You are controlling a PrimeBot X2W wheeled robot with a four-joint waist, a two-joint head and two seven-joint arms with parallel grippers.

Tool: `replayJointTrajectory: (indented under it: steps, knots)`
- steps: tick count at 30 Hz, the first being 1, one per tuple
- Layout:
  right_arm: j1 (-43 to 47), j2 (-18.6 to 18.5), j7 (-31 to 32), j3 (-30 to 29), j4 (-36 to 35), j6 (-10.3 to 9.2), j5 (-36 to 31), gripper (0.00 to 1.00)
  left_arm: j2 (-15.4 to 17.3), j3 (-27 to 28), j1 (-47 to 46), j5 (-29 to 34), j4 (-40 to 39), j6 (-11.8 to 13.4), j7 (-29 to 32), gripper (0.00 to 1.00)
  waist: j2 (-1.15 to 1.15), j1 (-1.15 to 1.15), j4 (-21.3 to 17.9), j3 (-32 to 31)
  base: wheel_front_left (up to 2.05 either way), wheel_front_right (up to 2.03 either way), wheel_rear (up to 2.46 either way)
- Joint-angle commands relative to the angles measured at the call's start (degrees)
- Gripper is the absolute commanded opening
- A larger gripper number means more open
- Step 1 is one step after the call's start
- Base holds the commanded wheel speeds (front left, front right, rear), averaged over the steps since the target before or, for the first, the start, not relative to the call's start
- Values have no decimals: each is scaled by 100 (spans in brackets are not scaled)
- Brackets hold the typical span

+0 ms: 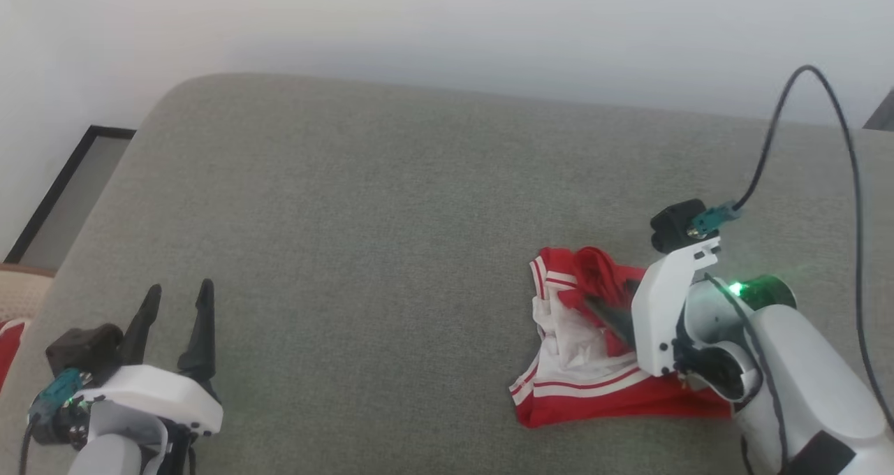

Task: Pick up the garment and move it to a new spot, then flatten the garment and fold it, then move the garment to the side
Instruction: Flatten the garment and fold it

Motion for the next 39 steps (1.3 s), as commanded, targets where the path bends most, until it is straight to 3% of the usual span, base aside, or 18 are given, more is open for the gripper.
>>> replayJointTrajectory:
  steps: [1,14,22,29,39]
  knots:
    - [-18,-52,-70,-9,-55,0,71,100,36,21,85,-26,-16,-14,-23,100,0,0,-53,-52,0,0,0]
    - [694,-590,-997,-667,-735,0,267,100,203,183,604,14,-201,-16,-23,100,0,0,-542,-481,0,0,0]
    - [1231,-906,-2481,-936,-1113,0,-141,100,248,426,857,116,-335,-16,-23,100,0,0,-894,-592,0,0,0]
    - [1580,-964,-3465,-1202,-881,0,-384,100,275,570,1030,186,-427,-16,-23,100,0,0,-1022,-674,0,0,0]
    - [1980,-866,-4155,-1478,-486,1,-583,100,292,672,1198,267,-550,-16,-23,100,0,0,-1100,-748,0,0,0]
